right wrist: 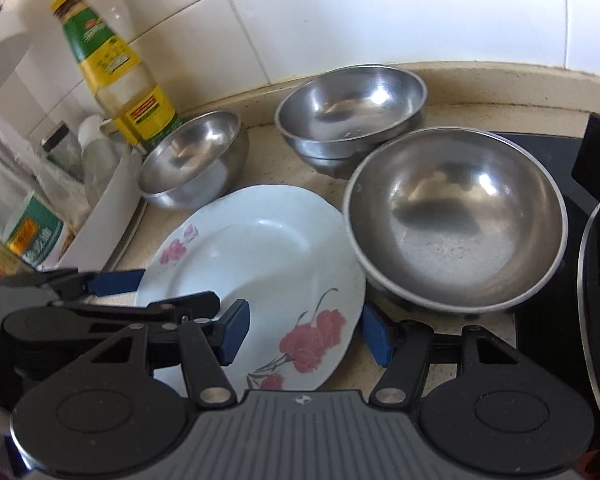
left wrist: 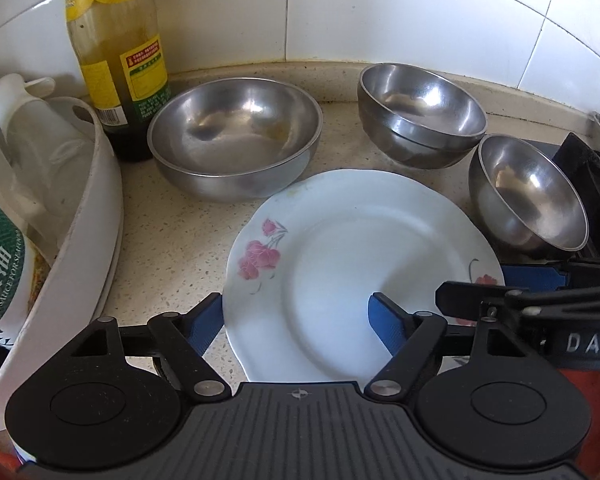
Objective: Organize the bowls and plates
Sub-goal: 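Close both grippers on the rim of the pink-flower plate by the bowls, then lift the pink-flower plate with both grippers, tilting it up off the counter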
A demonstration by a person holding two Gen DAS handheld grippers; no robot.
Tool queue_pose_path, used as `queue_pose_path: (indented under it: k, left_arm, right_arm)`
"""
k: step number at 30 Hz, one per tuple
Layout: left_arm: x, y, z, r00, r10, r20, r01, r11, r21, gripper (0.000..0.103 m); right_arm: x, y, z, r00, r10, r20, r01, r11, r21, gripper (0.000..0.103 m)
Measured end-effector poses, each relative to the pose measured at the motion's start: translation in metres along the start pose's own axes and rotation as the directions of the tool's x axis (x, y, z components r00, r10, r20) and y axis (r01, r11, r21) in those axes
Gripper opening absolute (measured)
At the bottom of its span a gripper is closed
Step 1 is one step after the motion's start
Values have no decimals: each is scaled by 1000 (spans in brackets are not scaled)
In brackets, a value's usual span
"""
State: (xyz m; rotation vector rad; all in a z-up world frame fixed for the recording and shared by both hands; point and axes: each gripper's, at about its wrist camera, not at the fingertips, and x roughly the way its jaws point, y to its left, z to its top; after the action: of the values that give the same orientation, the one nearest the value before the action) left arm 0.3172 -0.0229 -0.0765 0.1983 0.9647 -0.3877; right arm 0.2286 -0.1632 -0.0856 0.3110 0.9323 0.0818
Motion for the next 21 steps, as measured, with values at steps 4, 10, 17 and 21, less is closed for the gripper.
queue_pose_path:
  k: [4, 10, 17, 21]
  left_arm:
    - [-7, 0, -6, 1000, 28, -5, -28, 999, 17, 83]
    - [-20, 4, -25, 1000, -6, -15, 7, 998, 59, 85]
    - [-16, 12, -20, 999, 33, 9, -34, 999, 15, 93]
    - [-14, 6, -16, 999, 31, 23, -31, 999, 26, 90]
  right_arm:
    - [-5, 4, -7, 1000, 15, -27, -15, 1000, -5, 61]
    - [-15, 1, -17, 998, 24, -52, -25, 999, -20, 61]
    - [-9, 7, -17, 1000, -7, 0, 7, 998, -55, 62]
    - [-6, 10, -16, 1000, -7, 8, 8, 998, -67, 56]
